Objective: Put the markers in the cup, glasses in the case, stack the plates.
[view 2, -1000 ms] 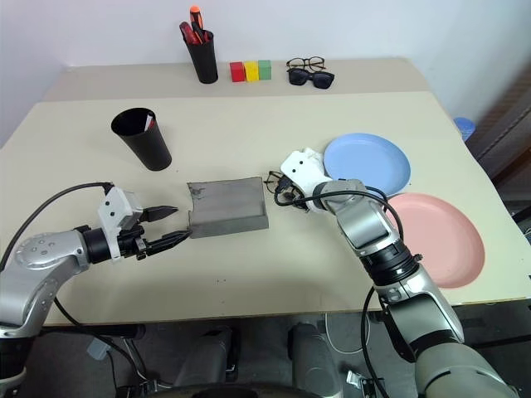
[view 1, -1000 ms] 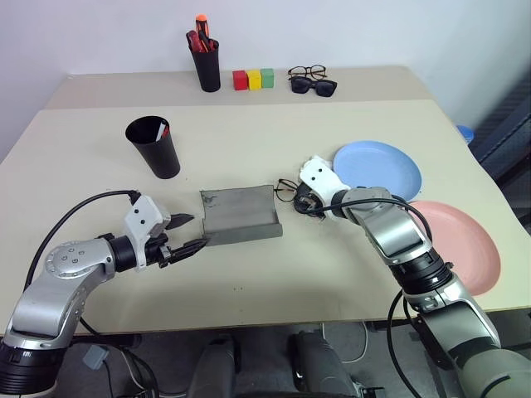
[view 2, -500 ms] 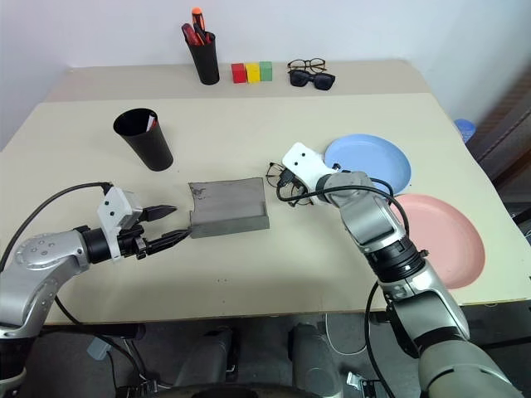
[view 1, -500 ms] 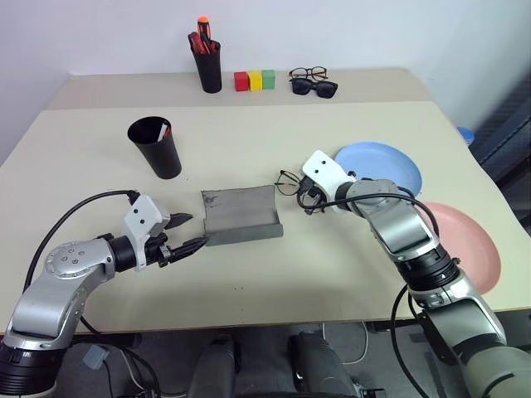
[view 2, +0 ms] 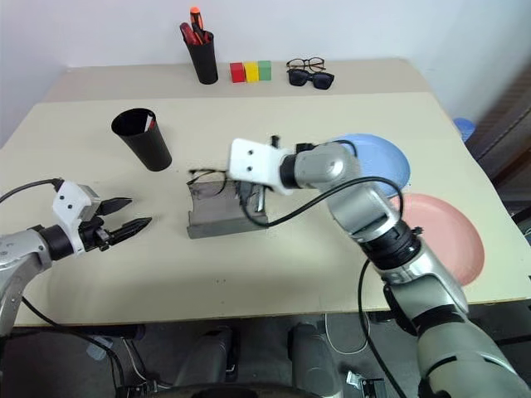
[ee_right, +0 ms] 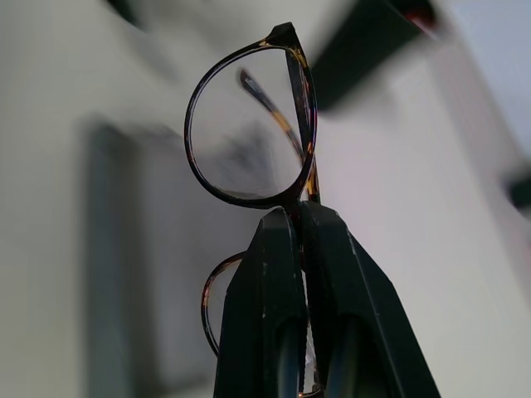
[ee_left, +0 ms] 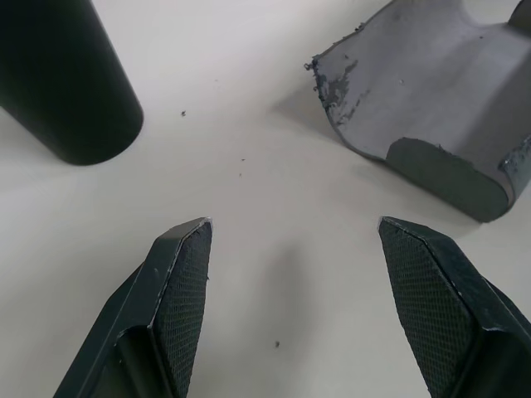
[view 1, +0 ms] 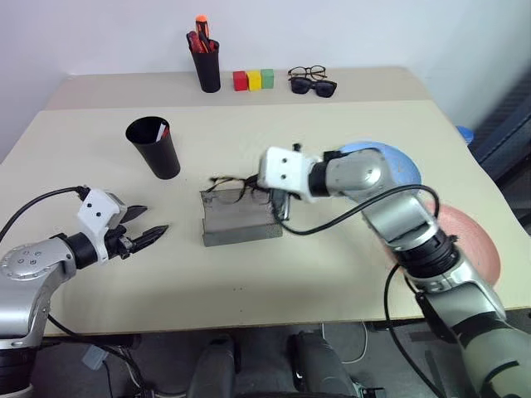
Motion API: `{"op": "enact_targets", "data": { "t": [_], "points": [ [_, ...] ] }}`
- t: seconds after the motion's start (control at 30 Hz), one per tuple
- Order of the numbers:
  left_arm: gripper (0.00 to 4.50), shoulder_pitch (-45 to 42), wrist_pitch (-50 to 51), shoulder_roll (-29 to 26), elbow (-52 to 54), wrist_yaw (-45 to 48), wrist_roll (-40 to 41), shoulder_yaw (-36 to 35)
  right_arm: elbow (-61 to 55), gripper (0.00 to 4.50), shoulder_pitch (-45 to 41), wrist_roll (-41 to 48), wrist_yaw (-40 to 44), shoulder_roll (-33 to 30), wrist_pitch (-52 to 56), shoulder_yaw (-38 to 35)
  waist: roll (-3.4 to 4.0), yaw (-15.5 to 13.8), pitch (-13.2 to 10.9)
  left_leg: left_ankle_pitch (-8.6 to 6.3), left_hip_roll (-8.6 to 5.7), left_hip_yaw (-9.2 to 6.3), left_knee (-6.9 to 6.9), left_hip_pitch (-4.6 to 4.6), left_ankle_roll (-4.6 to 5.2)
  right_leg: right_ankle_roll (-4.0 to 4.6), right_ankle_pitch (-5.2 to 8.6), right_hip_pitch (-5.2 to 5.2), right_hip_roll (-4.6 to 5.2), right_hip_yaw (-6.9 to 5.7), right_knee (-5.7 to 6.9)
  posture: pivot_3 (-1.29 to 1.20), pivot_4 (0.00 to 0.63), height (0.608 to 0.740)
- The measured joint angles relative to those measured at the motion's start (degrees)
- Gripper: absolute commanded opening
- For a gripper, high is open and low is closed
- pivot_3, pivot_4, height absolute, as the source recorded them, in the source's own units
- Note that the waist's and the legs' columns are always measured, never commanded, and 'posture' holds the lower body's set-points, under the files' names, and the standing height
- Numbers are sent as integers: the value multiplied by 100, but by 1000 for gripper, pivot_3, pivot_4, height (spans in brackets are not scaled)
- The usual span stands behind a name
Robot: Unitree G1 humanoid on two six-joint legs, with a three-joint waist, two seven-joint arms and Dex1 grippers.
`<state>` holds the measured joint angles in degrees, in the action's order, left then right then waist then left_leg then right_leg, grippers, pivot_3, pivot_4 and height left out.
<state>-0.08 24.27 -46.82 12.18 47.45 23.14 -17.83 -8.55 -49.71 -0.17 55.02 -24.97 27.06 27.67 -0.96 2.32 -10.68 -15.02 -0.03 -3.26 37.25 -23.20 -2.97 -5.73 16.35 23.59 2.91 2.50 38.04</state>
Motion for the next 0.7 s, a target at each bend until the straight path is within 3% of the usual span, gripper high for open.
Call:
{"op": "enact_targets", "data": {
  "t": [0.33,0.63,0.7],
  "points": [
    [3261,225,23,78,338,-112,12,-32,1618,29,-32,-685,-183,397,-755,406,0,14,0,0,-4,1,-3,-2,-1,0,0,7,-1,-1,2,0,150,740],
    [3261,221,9,77,234,-75,6,-93,1592,29,34,-856,350,187,-857,492,0,16,0,0,-4,1,-3,-1,-1,0,0,6,-2,-1,2,0,150,740],
    [3261,218,-8,85,219,-65,-2,-91,1568,639,34,-855,416,191,-782,490,0,16,0,0,-4,1,-3,-1,-1,0,0,6,-2,-1,2,0,150,740]
  ]
}}
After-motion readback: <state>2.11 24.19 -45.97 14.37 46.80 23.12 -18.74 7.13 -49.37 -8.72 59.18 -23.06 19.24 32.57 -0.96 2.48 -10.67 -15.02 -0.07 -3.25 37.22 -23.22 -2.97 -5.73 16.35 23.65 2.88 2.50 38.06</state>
